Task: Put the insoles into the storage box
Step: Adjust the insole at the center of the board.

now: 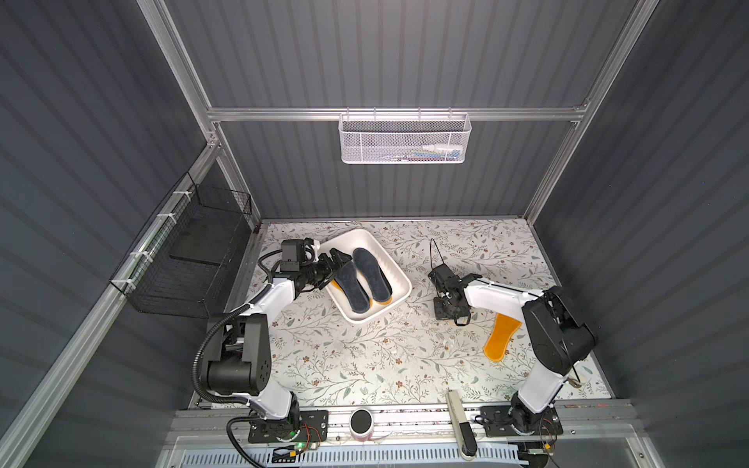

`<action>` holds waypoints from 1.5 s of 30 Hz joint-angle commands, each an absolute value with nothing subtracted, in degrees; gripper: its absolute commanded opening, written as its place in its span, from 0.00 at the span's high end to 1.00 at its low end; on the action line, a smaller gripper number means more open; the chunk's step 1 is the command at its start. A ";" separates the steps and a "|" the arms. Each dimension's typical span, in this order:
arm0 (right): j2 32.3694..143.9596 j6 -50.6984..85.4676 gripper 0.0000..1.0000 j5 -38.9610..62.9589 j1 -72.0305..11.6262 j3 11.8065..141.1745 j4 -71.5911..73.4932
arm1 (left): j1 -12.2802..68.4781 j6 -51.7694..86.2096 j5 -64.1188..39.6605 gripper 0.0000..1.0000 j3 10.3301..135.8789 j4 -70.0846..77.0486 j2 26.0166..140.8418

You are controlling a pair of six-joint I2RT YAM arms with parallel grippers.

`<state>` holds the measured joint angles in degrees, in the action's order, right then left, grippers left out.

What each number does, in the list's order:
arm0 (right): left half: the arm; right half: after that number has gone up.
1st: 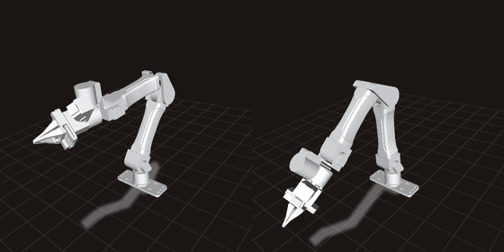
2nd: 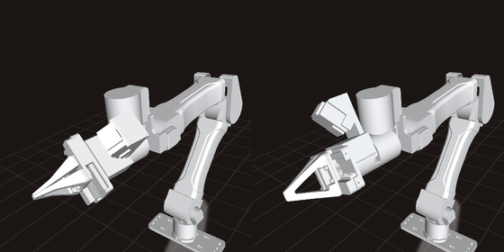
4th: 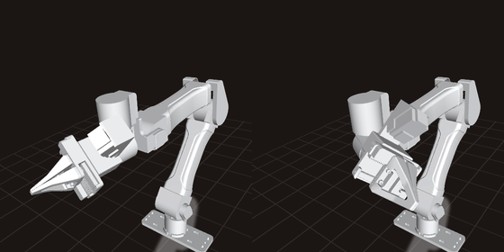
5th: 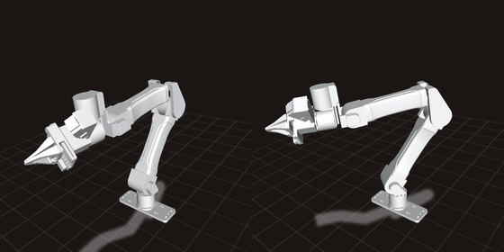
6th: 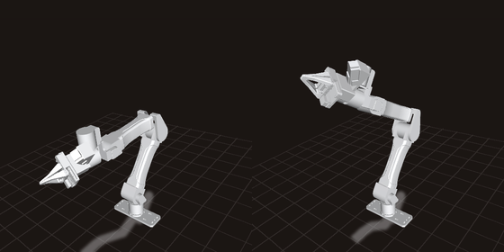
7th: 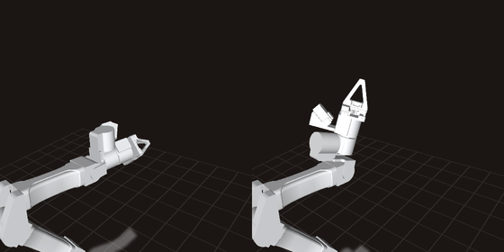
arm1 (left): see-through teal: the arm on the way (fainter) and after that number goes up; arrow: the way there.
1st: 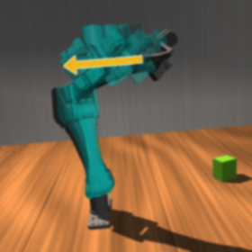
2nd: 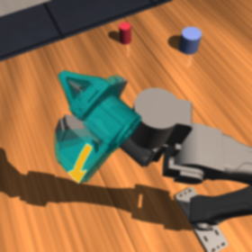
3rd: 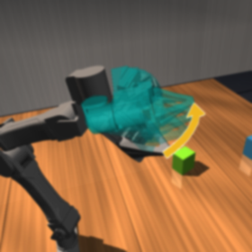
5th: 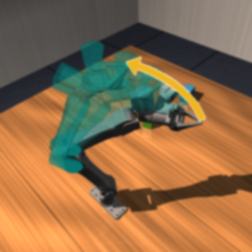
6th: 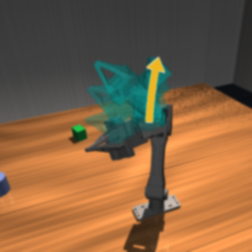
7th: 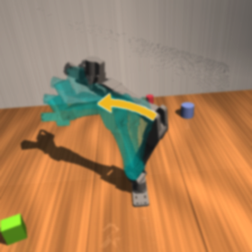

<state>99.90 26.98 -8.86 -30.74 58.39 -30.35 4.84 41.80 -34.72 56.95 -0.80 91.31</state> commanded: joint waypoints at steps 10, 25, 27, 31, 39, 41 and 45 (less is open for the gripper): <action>87.20 30.02 1.00 9.20 -24.40 47.11 -17.87 | 5.01 41.58 -35.43 0.00 57.90 -1.41 91.67; 71.11 40.06 1.00 31.06 -5.66 28.89 -1.10 | 5.01 40.83 -35.86 0.00 58.09 -1.31 92.87; 70.68 40.34 1.00 31.11 -4.08 28.24 -2.27 | 4.92 40.57 -35.93 0.00 58.10 -1.37 92.99; 70.66 40.69 1.00 31.52 -1.43 26.68 -3.03 | 4.93 40.43 -35.95 0.00 58.03 -1.49 93.10; 69.71 42.25 1.00 36.84 2.45 22.34 2.74 | 4.92 40.16 -35.46 0.00 58.36 -2.23 92.73; 69.89 42.20 1.00 41.21 2.64 21.95 6.45 | 4.92 40.19 -35.33 0.00 58.29 -2.29 92.79; 71.25 43.59 1.00 49.36 2.59 22.74 13.09 | 4.92 40.50 -35.42 0.00 58.36 -2.20 92.99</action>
